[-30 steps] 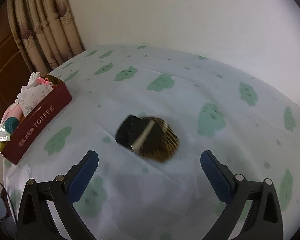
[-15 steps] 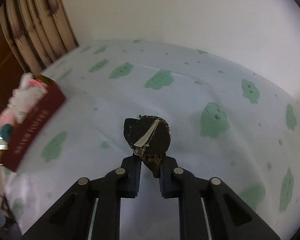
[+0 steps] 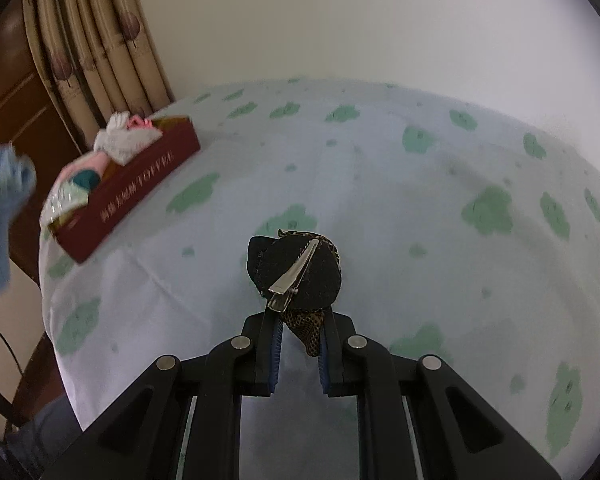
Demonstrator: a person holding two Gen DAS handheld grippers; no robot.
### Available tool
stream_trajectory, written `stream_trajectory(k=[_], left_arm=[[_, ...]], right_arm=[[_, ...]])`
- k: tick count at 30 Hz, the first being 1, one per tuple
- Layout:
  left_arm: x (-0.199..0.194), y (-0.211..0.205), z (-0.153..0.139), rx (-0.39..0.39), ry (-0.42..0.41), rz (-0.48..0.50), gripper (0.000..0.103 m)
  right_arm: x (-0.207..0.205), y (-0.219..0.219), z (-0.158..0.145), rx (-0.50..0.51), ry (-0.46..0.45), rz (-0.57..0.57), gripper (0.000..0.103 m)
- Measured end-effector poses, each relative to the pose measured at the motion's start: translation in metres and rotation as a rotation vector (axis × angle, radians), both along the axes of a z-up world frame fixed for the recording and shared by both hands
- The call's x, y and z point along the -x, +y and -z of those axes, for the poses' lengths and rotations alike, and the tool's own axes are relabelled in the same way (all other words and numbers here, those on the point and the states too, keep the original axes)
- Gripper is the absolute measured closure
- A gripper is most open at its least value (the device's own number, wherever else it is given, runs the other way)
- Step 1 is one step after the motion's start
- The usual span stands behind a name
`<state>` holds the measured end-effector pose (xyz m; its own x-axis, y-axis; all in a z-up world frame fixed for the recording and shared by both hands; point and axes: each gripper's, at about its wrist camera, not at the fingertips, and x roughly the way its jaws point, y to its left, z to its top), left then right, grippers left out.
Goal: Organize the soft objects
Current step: 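Carry the blue towel sock into the tin box and open the left gripper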
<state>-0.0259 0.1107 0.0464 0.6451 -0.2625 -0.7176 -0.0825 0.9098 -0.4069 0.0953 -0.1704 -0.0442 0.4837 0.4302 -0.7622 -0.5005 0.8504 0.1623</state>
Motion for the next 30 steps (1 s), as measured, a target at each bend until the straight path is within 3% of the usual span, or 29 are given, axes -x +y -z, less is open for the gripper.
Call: stream_trajectory(k=[6,10,14,21,25,27,30], left_arm=[[-0.016,0.066,-0.006,-0.094,-0.005,-0.173,0.074],[-0.037,0.103,0.004,-0.114,0.015,-0.239,0.074],[-0.051,0.118,0.017,-0.146,0.034,-0.281,0.074],[-0.063,0.136,0.039,-0.117,0.033,-0.353,0.071],[-0.067,0.140,0.045,-0.105,0.022,-0.362,0.056],[-0.066,0.142,0.044,-0.097,0.012,-0.376,0.040],[-0.063,0.146,0.041,-0.063,-0.003,-0.375,0.036]], right_arm=[[0.004,-0.001,0.002,0.006,-0.008,0.016,0.089],[0.003,-0.002,0.003,0.004,-0.003,0.030,0.089],[0.002,-0.002,0.004,0.008,0.004,0.033,0.088],[-0.001,0.000,0.007,0.013,0.022,0.031,0.087],[-0.001,0.001,0.007,0.011,0.027,0.030,0.086],[-0.001,0.000,0.007,0.011,0.025,0.032,0.086],[-0.001,0.000,0.007,0.009,0.025,0.031,0.086]])
